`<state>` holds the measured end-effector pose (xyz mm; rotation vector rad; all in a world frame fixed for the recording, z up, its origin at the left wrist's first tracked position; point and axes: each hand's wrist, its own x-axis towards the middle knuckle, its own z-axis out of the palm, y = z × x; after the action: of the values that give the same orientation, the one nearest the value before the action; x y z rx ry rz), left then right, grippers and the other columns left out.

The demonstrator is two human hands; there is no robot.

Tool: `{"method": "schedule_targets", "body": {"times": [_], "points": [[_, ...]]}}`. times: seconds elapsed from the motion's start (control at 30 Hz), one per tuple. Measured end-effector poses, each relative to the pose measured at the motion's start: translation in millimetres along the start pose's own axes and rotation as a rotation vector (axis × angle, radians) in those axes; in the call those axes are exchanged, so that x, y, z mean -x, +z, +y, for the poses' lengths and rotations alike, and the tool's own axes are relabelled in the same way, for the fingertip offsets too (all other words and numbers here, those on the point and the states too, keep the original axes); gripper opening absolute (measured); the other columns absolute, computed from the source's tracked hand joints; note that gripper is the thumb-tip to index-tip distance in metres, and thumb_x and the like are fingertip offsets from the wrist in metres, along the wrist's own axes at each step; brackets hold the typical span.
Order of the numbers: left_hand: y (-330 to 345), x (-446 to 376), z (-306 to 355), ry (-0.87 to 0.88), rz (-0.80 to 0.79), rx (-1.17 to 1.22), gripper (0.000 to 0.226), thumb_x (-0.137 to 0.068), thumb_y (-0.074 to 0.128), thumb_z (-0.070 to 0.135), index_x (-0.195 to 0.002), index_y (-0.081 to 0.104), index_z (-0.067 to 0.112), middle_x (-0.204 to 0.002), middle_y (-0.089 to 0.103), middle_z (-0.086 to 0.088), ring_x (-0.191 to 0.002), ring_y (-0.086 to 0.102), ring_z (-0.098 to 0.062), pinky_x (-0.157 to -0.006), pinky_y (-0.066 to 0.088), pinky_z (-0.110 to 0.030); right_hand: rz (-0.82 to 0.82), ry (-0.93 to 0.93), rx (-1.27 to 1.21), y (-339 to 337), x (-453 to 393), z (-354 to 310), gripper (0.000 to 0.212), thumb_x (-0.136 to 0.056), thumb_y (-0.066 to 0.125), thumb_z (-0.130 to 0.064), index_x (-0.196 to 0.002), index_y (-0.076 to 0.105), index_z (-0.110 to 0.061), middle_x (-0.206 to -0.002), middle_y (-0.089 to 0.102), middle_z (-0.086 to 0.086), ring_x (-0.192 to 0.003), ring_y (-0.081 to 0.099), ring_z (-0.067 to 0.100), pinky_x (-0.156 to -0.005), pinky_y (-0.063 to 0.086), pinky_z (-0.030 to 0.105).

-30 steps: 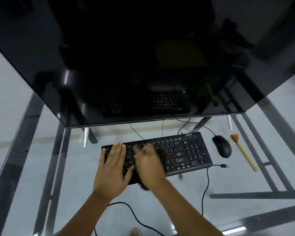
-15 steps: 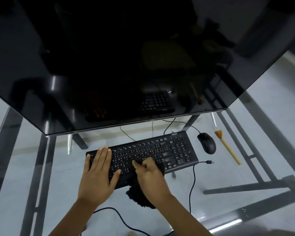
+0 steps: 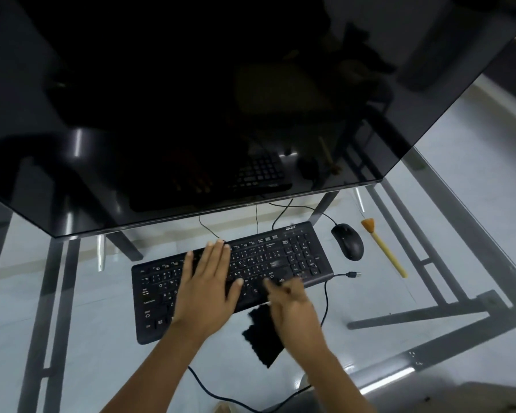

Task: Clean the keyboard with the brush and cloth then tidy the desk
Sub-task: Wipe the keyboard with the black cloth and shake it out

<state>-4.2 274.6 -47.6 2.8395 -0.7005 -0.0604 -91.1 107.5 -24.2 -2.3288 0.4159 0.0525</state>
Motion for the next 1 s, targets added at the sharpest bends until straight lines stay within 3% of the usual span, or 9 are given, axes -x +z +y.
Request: {"method": "schedule_targets", "body": {"times": [0.07,0.13,0.2,0.27,0.4,0.6,0.73,0.9,1.0], "points": [[3.8,-7.8,15.3,0.023,-0.025,0.036,0.069,-0.097,0.013,0.056,-0.153,0.004,0.017,-0.160,-0.001,0.000,-0.147,-0.009,-0.015,-0.119,-0.002,-0.047,0.186,0.039,0.146,-16.4,-11.9,24.1,0.033,-0.096,0.051,-0.014,-0.127,0.061,-0.017,-0.105,0.047,-0.003,-0.076,0.046,0.008,-0.080,0.052,0.023],[9.8,-11.1,21.2,0.016,-0.050,0.051,0.069,-0.096,0.009,0.055,-0.152,-0.002,0.016,-0.160,-0.007,0.000,-0.145,-0.016,-0.015,-0.119,-0.008,-0.042,0.267,0.084,0.163,-18.2,-13.4,31.1,0.035,-0.094,0.056,-0.010,-0.128,0.060,-0.014,-0.112,0.049,0.009,-0.068,0.048,0.009,-0.082,0.054,0.021],[16.2,-11.8,24.0,0.002,-0.054,0.047,0.070,-0.096,0.009,0.055,-0.152,-0.002,0.015,-0.160,-0.007,-0.001,-0.145,-0.016,-0.016,-0.118,-0.010,-0.041,0.145,-0.040,0.153,-3.2,-7.2,19.0,0.037,-0.096,0.054,-0.011,-0.132,0.057,-0.017,-0.112,0.046,0.006,-0.068,0.048,0.002,-0.083,0.048,0.009],[20.3,-10.9,25.1,-0.006,-0.040,0.039,0.070,-0.097,0.012,0.055,-0.152,0.003,0.014,-0.160,-0.003,-0.002,-0.146,-0.012,-0.018,-0.117,-0.007,-0.042,0.043,-0.148,0.159,3.8,1.4,14.7,0.036,-0.097,0.051,-0.016,-0.132,0.056,-0.020,-0.109,0.046,0.003,-0.072,0.047,0.000,-0.081,0.050,0.015],[24.3,-12.0,23.6,0.022,-0.039,0.016,0.070,-0.098,0.015,0.056,-0.152,0.007,0.013,-0.160,0.002,-0.002,-0.147,-0.009,-0.017,-0.117,-0.003,-0.042,0.292,0.096,0.144,-35.7,-20.4,49.1,0.036,-0.094,0.055,-0.010,-0.129,0.060,-0.017,-0.105,0.048,0.007,-0.073,0.049,0.013,-0.079,0.052,0.027],[26.8,-10.4,21.3,0.022,-0.008,-0.022,0.070,-0.098,0.017,0.054,-0.151,0.015,0.010,-0.160,0.010,-0.006,-0.148,0.001,-0.020,-0.117,0.003,-0.044,0.143,-0.031,0.079,-15.6,-12.7,30.5,0.034,-0.098,0.052,-0.017,-0.132,0.056,-0.016,-0.106,0.043,-0.004,-0.072,0.048,0.000,-0.081,0.040,0.000],[29.9,-11.9,24.7,0.035,0.001,-0.029,0.070,-0.098,0.019,0.053,-0.151,0.018,0.007,-0.159,0.013,-0.007,-0.148,0.003,-0.021,-0.117,0.004,-0.045,0.403,0.206,0.097,-41.9,-34.8,56.7,0.033,-0.098,0.051,-0.017,-0.130,0.058,-0.013,-0.097,0.040,-0.007,-0.066,0.044,0.004,-0.079,0.052,0.025],[28.8,-11.9,28.6,0.030,-0.002,-0.029,0.069,-0.097,0.022,0.051,-0.150,0.019,0.006,-0.159,0.014,-0.008,-0.148,0.004,-0.021,-0.118,0.007,-0.047,0.269,0.015,0.191,-29.9,-39.3,43.7,0.035,-0.097,0.052,-0.020,-0.132,0.057,-0.016,-0.110,0.050,0.010,-0.073,0.060,0.021,-0.080,0.055,0.028],[29.3,-12.3,29.3,0.039,-0.001,-0.031,0.069,-0.098,0.022,0.051,-0.151,0.018,0.007,-0.159,0.014,-0.007,-0.148,0.003,-0.021,-0.118,0.007,-0.047,0.366,0.199,0.165,-56.4,-63.5,58.5,0.033,-0.098,0.049,-0.020,-0.129,0.059,-0.013,-0.116,0.050,0.013,-0.080,0.063,0.028,-0.081,0.053,0.032]]}}
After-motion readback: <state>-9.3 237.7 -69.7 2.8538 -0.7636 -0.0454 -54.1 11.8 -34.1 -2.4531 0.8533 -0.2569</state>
